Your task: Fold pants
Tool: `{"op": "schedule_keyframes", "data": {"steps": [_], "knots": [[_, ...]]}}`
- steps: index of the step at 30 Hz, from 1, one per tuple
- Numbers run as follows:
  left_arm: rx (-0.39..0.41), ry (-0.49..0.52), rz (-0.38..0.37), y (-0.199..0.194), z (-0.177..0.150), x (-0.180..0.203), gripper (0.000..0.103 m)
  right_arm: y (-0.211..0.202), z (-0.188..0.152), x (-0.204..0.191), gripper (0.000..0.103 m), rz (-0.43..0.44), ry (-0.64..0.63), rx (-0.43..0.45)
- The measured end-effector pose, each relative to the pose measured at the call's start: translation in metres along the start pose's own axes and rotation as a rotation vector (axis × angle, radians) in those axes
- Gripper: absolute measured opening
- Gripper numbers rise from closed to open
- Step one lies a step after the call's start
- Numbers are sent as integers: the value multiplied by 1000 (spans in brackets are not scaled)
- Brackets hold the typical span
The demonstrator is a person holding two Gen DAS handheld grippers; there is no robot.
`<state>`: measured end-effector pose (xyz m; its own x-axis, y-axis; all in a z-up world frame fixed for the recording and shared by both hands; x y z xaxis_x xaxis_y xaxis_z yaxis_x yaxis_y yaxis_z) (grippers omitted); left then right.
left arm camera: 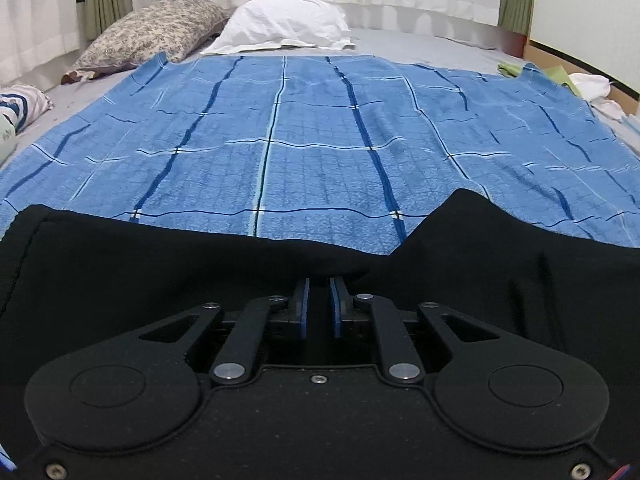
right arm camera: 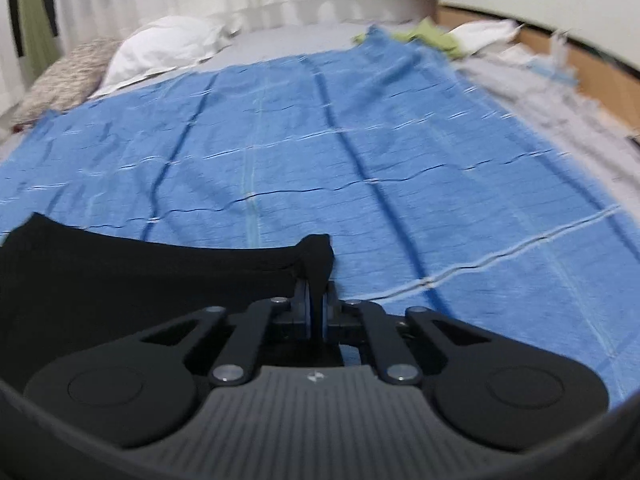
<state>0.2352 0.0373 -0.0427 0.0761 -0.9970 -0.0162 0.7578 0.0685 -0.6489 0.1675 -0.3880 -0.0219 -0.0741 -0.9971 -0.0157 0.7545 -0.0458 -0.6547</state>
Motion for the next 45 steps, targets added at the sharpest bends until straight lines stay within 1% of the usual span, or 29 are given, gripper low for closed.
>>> {"op": "schedule_keyframes", "data": {"steps": [2, 5, 6, 7, 8, 9, 10, 11, 12, 14, 17, 23, 26, 28, 33, 35, 38, 42, 45], "knots": [[10, 17, 14, -1, -2, 0, 13, 1, -4, 4, 7, -44, 1, 3], [19, 48, 31, -2, -4, 0, 13, 4, -11, 5, 9, -57, -2, 1], [18, 58, 33, -4, -5, 0, 13, 3, -11, 3, 15, -71, -19, 8], [13, 60, 33, -5, -5, -1, 15, 2, -10, 1, 30, -84, -38, 12], [9, 57, 31, -7, -4, -1, 17, 0, -10, -2, 42, -98, -60, 14], [3, 47, 25, -9, -4, -3, 23, -2, -9, -6, 50, -116, -84, 19], [0, 36, 19, -11, -4, -4, 31, -6, -8, -9, 54, -130, -101, 27], [0, 29, 16, -14, -4, -6, 34, -11, -8, -12, 59, -140, -118, 42], [0, 23, 14, -17, -4, -8, 38, -16, -7, -16, 59, -150, -137, 58], [5, 27, 12, -22, -5, -10, 38, -28, -7, -29, 61, -175, -177, 94], [2, 34, 12, -30, -8, -12, 43, -43, -10, -51, 63, -174, -230, 135], [7, -1, -8, -51, -17, -28, 51, -66, -27, -117, 64, -53, -261, 163], [29, -21, -7, -68, -21, -42, 62, -74, -36, -149, 65, 15, -240, 158], [48, -45, 0, -79, -24, -56, 75, -78, -40, -166, 65, 46, -223, 158], [38, -116, 12, -95, -40, -89, 76, -80, -54, -205, 65, 101, -208, 145], [43, -142, 34, -100, -46, -103, 76, -79, -57, -213, 65, 120, -199, 131], [64, -224, 75, -108, -54, -127, 78, -78, -61, -221, 65, 131, -198, 116], [93, -319, 94, -116, -65, -153, 78, -75, -65, -229, 65, 140, -202, 101], [143, -372, 128, -122, -68, -166, 79, -73, -67, -234, 65, 144, -203, 91]]}}
Point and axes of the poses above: each gripper's, at about its wrist camera, not at the fingertips, and y roughly the way its jaws point, x to its right, z to its top, the point moved 6 cm from there along y, roughly the way its jaws point, and after that the axes turned 2 degrees about x, right-handed, at the moved point
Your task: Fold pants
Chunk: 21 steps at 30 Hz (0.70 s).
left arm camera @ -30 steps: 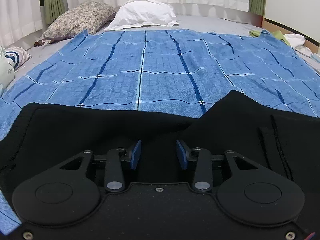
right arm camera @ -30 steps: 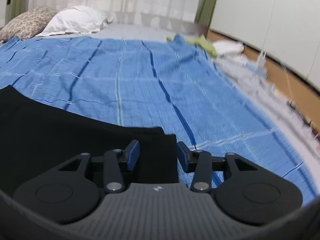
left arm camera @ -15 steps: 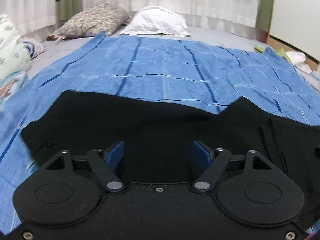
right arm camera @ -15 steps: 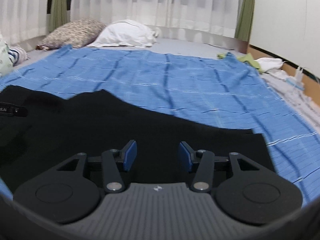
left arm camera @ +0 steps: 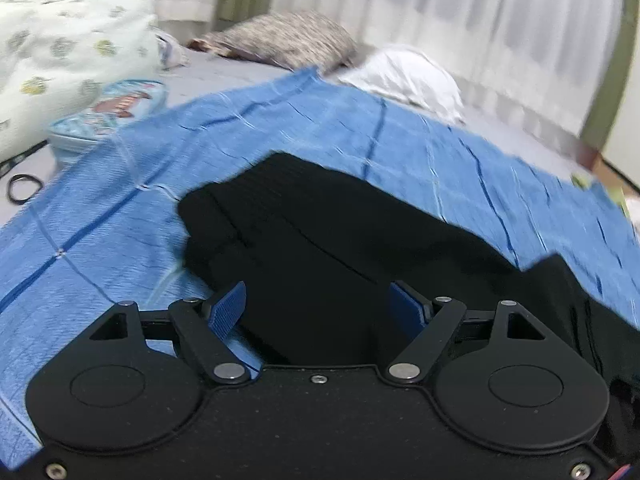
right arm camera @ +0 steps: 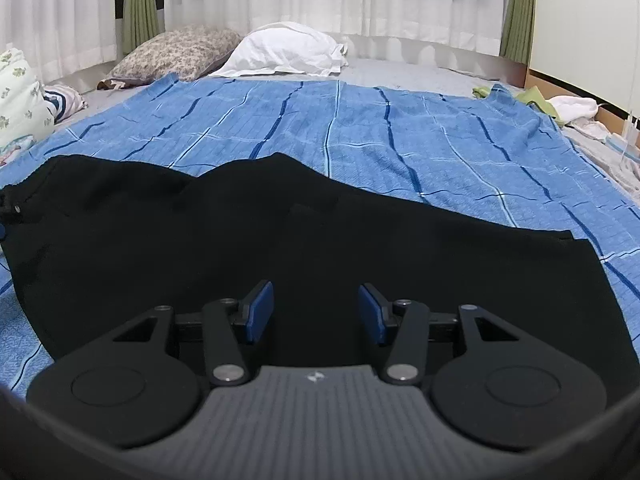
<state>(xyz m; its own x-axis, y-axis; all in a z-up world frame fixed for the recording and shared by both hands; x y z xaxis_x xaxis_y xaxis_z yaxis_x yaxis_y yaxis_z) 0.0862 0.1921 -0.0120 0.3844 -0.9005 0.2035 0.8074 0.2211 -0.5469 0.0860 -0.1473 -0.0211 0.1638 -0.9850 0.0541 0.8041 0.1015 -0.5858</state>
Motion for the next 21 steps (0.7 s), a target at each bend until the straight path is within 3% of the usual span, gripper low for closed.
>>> {"op": "schedule_keyframes", "data": {"steps": [4, 11, 17, 21], "knots": [[48, -73, 19, -1, 3, -11, 87, 1, -3, -3, 65, 8, 10, -6], [-22, -207, 13, 21, -3, -32, 88, -2, -20, -19, 68, 130, -35, 17], [-4, -350, -35, 30, 2, -53, 90, 2, -31, -36, 71, 80, -134, 23], [0, -407, -45, 44, 7, -60, 87, 2, -32, -32, 73, 100, -106, 24]]}}
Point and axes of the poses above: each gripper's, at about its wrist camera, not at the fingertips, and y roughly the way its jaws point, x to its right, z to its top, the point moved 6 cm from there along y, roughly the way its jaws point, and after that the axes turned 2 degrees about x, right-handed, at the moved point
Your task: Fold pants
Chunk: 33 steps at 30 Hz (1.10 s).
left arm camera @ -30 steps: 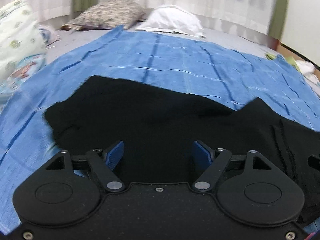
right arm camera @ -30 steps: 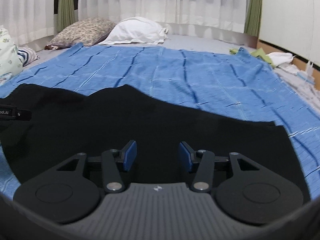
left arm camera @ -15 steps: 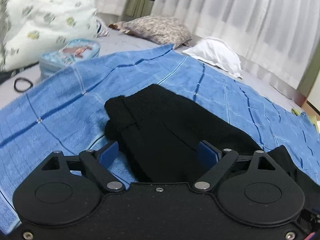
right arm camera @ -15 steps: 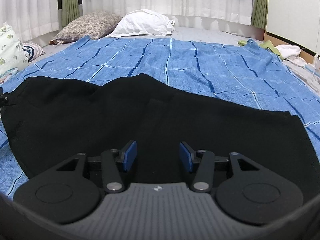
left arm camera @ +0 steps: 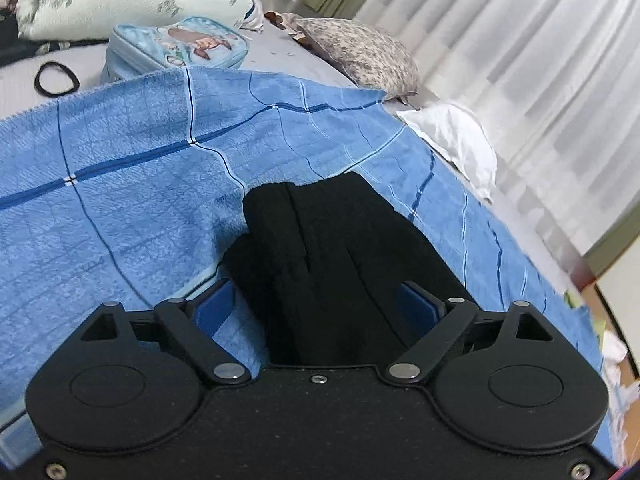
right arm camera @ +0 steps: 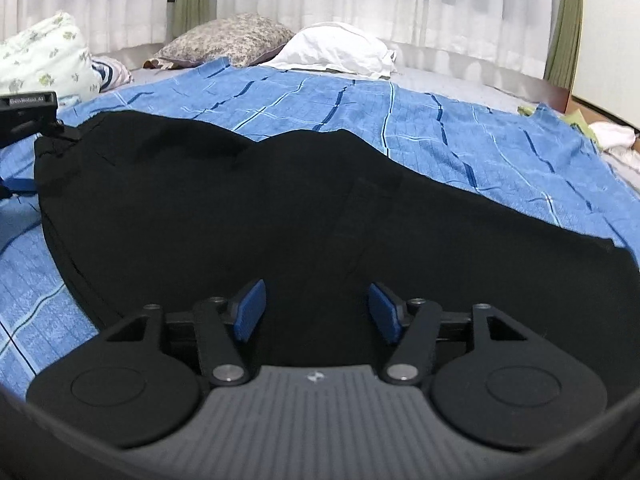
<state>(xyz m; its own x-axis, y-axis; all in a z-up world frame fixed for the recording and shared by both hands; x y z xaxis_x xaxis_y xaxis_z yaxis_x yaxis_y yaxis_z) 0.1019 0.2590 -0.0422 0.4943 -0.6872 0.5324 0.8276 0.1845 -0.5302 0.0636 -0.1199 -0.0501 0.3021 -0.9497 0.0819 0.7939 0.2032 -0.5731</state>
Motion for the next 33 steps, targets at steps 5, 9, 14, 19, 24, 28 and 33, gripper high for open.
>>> {"op": "schedule_keyframes", "data": {"steps": [5, 9, 14, 19, 24, 28, 33], "knots": [[7, -51, -8, 18, 5, -4, 87, 0, -1, 2, 73, 5, 11, 7], [25, -59, 52, 19, 5, -5, 46, 1, -1, 2, 73, 4, 14, 16], [44, -65, 40, 11, 9, -7, 22, 1, 0, 3, 73, 10, 22, 14], [123, 79, 32, -14, 16, 29, 16, -5, 6, 14, 74, 80, 99, -15], [186, 269, -81, -48, 7, 103, 16, -28, 20, 52, 73, 152, 244, 2], [186, 420, -217, -70, -29, 189, 16, -52, 30, 111, 73, 73, 362, 23], [77, 625, -434, -89, -126, 296, 18, -90, 23, 196, 73, -27, 549, 72]]}}
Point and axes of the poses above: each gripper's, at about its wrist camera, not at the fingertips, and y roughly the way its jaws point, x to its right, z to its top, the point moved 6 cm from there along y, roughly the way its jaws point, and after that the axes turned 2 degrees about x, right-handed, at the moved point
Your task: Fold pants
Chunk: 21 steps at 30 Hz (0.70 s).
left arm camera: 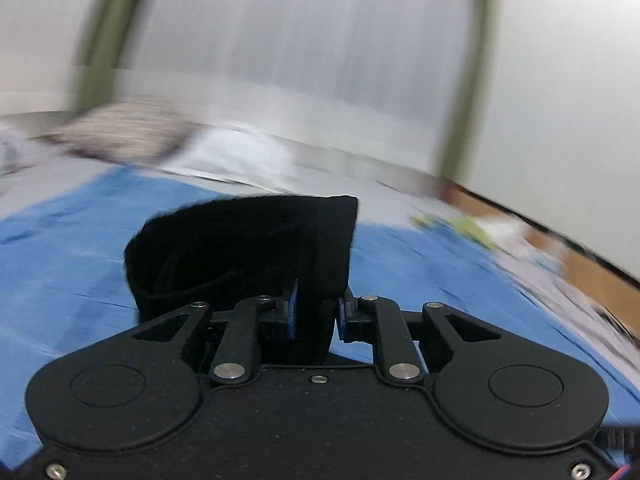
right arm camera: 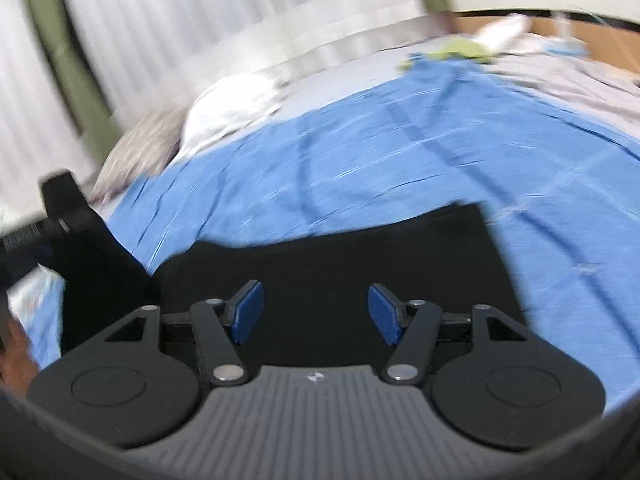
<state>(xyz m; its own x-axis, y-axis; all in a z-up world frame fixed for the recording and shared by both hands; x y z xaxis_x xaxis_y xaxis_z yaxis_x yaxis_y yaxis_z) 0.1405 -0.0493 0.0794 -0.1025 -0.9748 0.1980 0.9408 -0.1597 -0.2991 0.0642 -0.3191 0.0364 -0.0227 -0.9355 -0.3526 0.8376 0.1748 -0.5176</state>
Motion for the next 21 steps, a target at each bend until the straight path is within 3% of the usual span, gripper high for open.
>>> {"op": "schedule_keyframes", "data": {"steps": [2, 4, 7, 8, 9, 12, 16, 18, 21], "knots": [[-86, 80, -95, 20, -25, 51, 20, -12, 7, 28, 73, -21, 64, 25], [-232, 130, -175, 44, -58, 89, 24, -22, 6, 52, 73, -31, 122, 38], [-463, 148, -213, 69, -106, 112, 26, -24, -4, 76, 74, -28, 182, 18], [-486, 133, -238, 67, -114, 114, 28, -24, -10, 80, 74, -26, 187, 14], [-465, 136, -261, 60, -117, 114, 32, -21, -14, 82, 74, -24, 188, 13], [-420, 189, -298, 36, -113, 109, 55, -13, -26, 81, 74, -4, 178, 12], [-382, 184, -338, 1, -98, 86, 64, 0, -38, 57, 77, 53, 138, 12], [-347, 178, -317, -24, -88, 70, 66, 7, -44, 39, 80, 59, 81, 5], [-293, 182, -201, -41, -79, 39, 66, 17, -55, 12, 80, 0, -24, -3]]}}
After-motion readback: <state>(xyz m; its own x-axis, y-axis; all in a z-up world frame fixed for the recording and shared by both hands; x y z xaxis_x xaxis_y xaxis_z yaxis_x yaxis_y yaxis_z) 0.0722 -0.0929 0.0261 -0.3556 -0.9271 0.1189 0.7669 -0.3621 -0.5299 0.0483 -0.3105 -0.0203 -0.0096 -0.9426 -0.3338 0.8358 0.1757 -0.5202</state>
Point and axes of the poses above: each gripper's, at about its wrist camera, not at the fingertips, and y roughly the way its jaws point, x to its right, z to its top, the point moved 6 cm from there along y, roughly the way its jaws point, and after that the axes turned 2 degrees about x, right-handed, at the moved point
